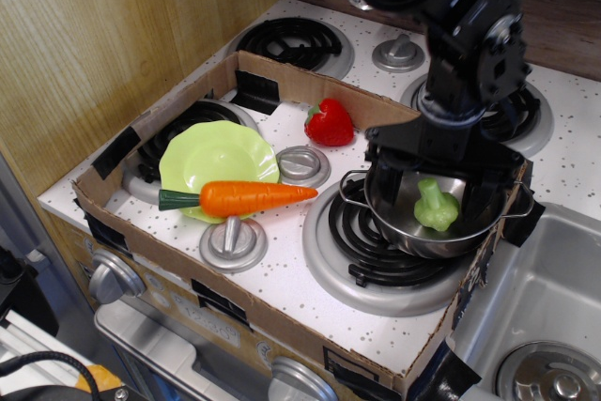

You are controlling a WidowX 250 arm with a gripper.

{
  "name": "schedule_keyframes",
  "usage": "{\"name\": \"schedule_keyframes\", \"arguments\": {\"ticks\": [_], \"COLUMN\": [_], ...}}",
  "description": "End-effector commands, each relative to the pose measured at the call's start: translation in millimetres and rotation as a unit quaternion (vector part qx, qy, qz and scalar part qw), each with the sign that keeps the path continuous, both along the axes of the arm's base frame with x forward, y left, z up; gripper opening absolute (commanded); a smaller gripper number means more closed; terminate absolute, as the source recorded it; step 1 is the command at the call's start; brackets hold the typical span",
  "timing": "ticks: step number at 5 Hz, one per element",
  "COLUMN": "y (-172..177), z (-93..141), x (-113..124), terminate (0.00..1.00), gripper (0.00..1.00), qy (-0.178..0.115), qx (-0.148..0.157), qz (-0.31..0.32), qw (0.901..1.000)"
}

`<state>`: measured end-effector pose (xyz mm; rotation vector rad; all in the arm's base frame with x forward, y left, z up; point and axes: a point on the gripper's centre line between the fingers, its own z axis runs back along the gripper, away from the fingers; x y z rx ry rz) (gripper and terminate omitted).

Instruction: Take broccoli out of pan

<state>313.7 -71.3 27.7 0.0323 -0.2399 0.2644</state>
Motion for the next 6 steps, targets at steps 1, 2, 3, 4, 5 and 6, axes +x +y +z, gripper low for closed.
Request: {"name": "schedule_keyframes", "arguments": {"ticks": [1, 2, 3, 4, 5, 6], "y": [-3, -2, -1, 3, 5, 11], "z": [3, 10, 16, 24, 45, 79], "x": [3, -3, -4, 2, 10, 10], "terminate": [0.0, 0.0, 0.0, 0.0, 0.0, 0.0], "gripper": [1.0, 1.0, 0.0, 0.0, 0.0, 0.0], "qy": [-0.001, 0.01, 0.01, 0.005, 0.003, 0.022], "qx": [-0.013, -0.007, -0.002, -0.007, 0.005, 0.02], "qz": [0.017, 0.023, 0.023, 0.012, 0.011, 0.039], "qw": [0.9998, 0.9997, 0.9997, 0.9999, 0.9999, 0.9988]}}
